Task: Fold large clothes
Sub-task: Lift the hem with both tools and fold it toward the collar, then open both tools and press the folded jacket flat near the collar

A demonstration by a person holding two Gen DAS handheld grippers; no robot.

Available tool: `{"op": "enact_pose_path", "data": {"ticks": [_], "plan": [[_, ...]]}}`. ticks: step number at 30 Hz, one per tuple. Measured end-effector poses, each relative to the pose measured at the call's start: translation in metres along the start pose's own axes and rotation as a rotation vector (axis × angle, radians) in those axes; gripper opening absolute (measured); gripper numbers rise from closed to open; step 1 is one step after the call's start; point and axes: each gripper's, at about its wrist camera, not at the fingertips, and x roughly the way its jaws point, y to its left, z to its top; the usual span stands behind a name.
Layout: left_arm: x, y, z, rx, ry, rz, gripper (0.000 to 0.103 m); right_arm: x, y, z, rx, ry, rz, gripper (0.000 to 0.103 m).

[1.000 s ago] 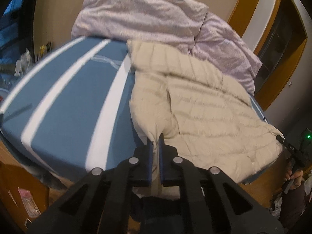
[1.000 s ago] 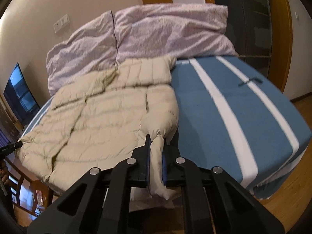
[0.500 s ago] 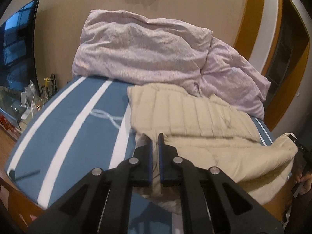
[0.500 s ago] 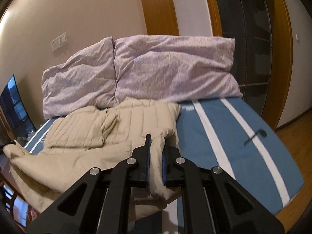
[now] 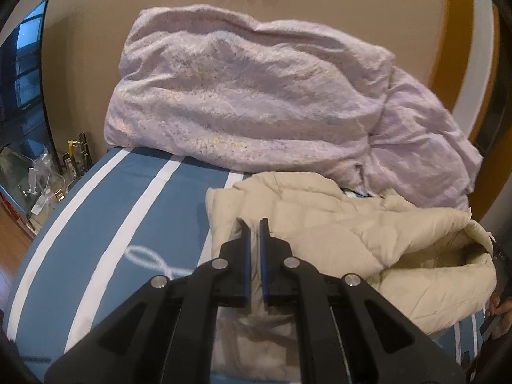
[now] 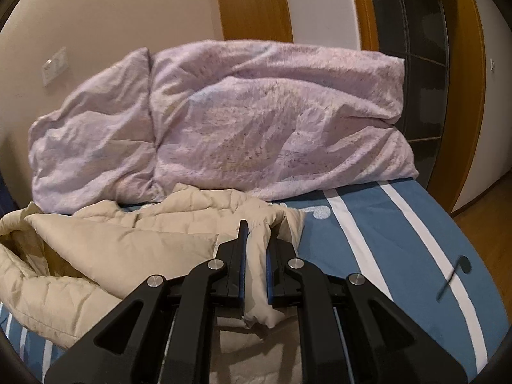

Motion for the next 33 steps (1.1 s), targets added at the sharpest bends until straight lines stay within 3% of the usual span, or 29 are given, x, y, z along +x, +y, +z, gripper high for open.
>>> {"op": "enact_pose_path", "data": {"ticks": [11, 14, 15, 17, 19, 25, 33], "plan": [[0.102, -0.001, 0.026, -0.046, 0.07, 0.038, 0.006, 0.091, 0.003, 0.013, 0.061, 0.068, -0.03, 0.01], [0.126, 0.001, 0.029, -0.083, 0.093, 0.051, 0.012, 0.108, -0.006, 0.012, 0.125, 0.093, -0.017, 0.02], [0.132, 0.002, 0.03, -0.096, 0.102, 0.054, 0.015, 0.113, -0.008, 0.012, 0.147, 0.099, -0.008, 0.029], [0.146, 0.004, 0.03, -0.126, 0.115, 0.064, 0.041, 0.121, -0.016, 0.011, 0.204, 0.108, -0.013, 0.048], [0.154, 0.006, 0.03, -0.138, 0.113, 0.109, 0.068, 0.124, -0.023, 0.012, 0.243, 0.104, -0.045, 0.087], [0.156, 0.012, 0.029, -0.163, 0.11, 0.103, 0.076, 0.104, -0.03, 0.013, 0.268, 0.054, -0.01, 0.087], [0.087, 0.02, 0.032, -0.145, 0.03, 0.079, 0.088, 0.036, -0.026, 0.025, 0.251, -0.041, 0.023, 0.087]]}}
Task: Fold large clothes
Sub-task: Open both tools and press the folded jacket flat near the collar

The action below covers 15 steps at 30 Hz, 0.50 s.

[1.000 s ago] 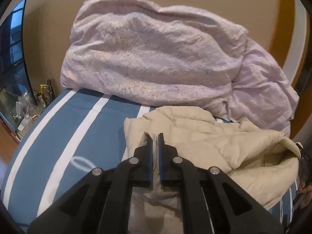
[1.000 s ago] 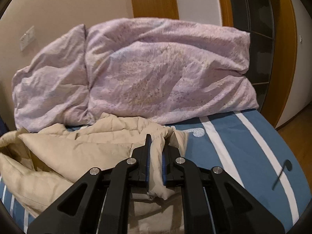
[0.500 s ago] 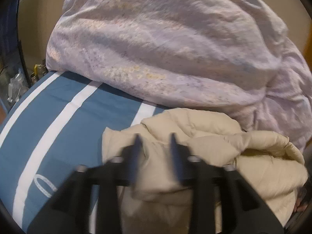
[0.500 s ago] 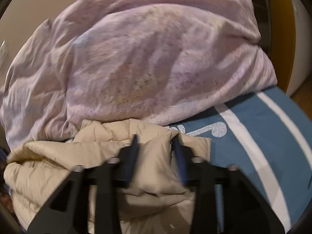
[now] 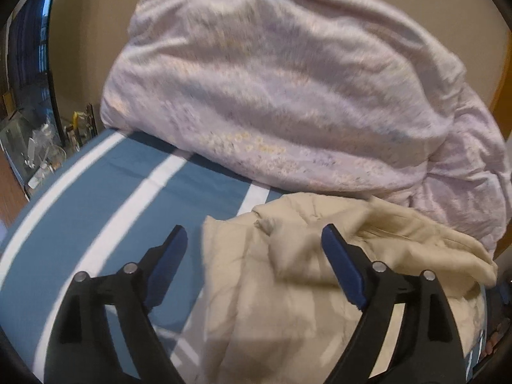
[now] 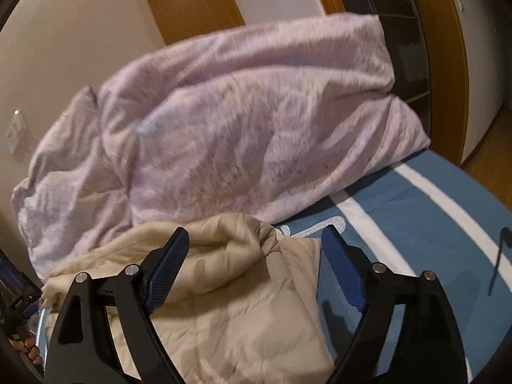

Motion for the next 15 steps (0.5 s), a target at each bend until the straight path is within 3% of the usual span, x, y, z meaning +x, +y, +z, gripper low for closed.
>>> {"op": "enact_pose_path", "data": {"ticks": [6, 15], "plan": [[-0.037, -0.006, -0.005, 0.044, -0.033, -0.009, 0.09, -0.018, 0.015, -0.003, -0.048, 0.006, 0.007, 0.087], [-0.021, -0.041, -0.019, 0.139, -0.018, 0.02, 0.091, 0.02, 0.048, -0.019, -0.157, 0.074, -0.009, 0.085]]}}
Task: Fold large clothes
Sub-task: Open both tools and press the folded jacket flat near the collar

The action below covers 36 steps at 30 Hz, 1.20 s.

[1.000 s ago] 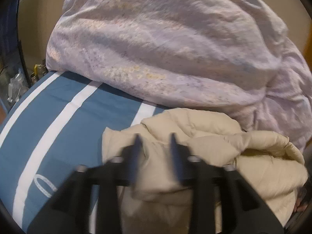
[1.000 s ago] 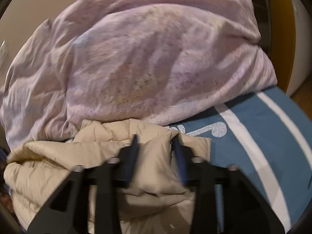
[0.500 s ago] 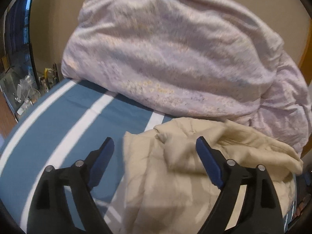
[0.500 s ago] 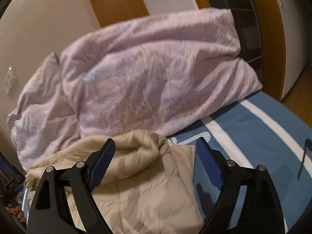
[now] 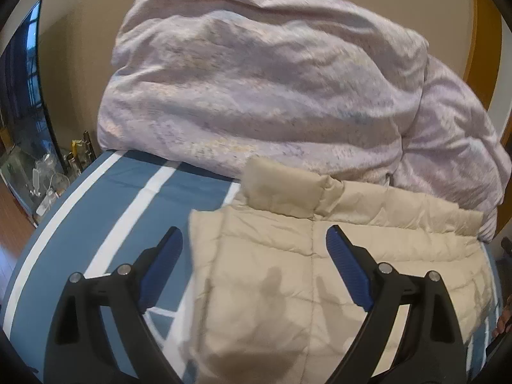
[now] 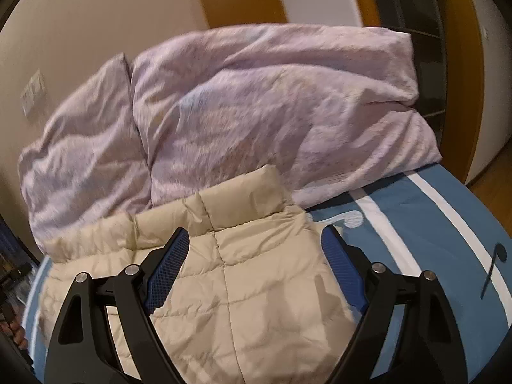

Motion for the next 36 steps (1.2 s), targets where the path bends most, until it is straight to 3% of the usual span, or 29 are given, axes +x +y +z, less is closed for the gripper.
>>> {"op": "enact_pose_path", "data": {"ticks": [5, 11, 22, 36], "plan": [[0.03, -0.025, -0.006, 0.067, 0.006, 0.044, 0.091, 0.037, 0.015, -0.005, -0.076, 0.047, -0.044, 0.078], [0.062, -0.04, -0.018, 0.144, 0.011, 0.114, 0.091, 0.07, 0.002, -0.018, -0.08, 0.11, -0.103, 0.074], [0.089, -0.03, -0.028, 0.113, 0.042, 0.139, 0.097, 0.092, -0.003, -0.035, -0.094, 0.175, -0.146, 0.073], [0.108, -0.02, -0.026, 0.047, 0.139, 0.079, 0.101, 0.108, -0.008, -0.036, -0.098, 0.248, -0.163, 0.076]]}}
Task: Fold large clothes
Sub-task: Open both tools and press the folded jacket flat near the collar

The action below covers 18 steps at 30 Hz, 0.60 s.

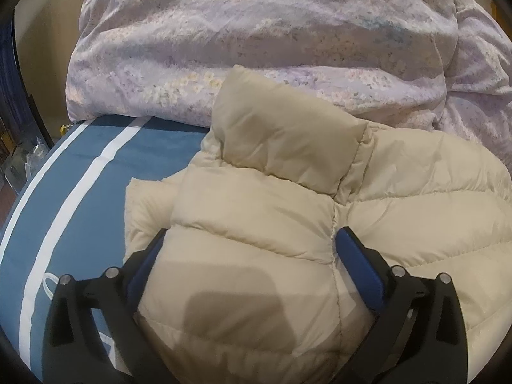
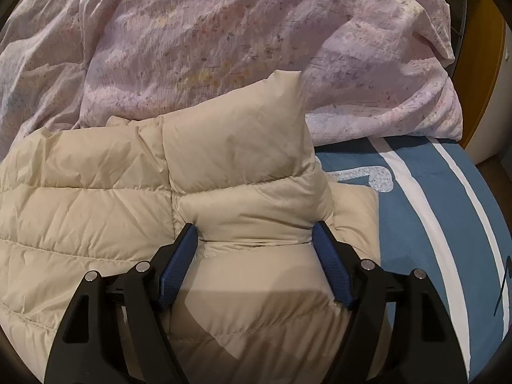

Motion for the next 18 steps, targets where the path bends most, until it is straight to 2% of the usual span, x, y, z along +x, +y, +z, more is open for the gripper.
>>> {"op": "enact_pose_path", "data": {"ticks": [18], "plan": [[0.0044, 0.0065, 0.0066, -0.031, 0.029, -0.01, 0.101, -0.0036, 0.0008, -0.0014, 0.0, -0.01, 0.006, 0.079]]}}
